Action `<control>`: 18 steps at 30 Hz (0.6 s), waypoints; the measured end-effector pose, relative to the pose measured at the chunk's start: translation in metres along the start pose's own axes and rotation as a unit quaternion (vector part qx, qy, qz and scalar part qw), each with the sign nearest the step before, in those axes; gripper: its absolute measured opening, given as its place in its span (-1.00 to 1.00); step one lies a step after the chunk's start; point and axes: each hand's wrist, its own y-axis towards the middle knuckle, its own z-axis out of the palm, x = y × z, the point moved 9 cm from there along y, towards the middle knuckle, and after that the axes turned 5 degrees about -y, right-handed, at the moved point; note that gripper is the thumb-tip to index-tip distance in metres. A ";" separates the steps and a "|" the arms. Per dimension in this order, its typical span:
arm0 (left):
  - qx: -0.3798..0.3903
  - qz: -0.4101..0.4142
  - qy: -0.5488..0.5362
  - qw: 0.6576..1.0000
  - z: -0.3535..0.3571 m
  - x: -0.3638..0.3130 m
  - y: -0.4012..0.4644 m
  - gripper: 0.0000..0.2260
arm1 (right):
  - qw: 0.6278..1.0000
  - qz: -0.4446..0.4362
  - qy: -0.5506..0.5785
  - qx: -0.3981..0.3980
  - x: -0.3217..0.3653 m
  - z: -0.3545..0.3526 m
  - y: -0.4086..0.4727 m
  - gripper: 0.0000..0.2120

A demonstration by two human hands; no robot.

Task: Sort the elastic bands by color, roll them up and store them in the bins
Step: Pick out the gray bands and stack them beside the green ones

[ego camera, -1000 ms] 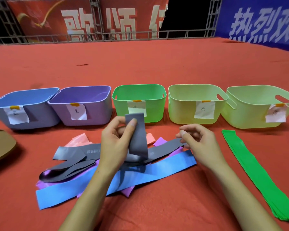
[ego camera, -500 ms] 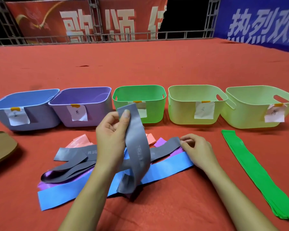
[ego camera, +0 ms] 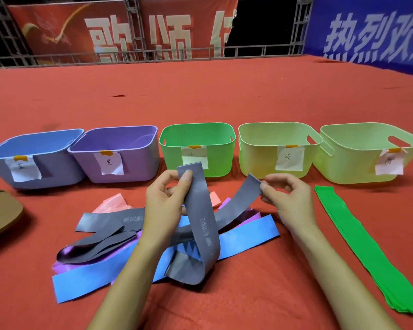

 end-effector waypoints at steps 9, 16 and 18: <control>0.032 -0.059 -0.122 0.990 0.019 -0.029 -0.008 -0.79 | 0.988 -0.094 0.115 -0.044 0.089 -0.025 -0.016 -0.85; 0.043 -0.121 -0.204 0.971 0.039 -0.028 -0.012 -0.79 | 0.967 -0.071 0.243 0.001 0.146 -0.031 -0.044 -0.85; 0.027 -0.093 -0.136 0.986 0.035 -0.024 -0.011 -0.80 | 0.965 -0.070 0.251 0.019 0.159 -0.029 -0.052 -0.85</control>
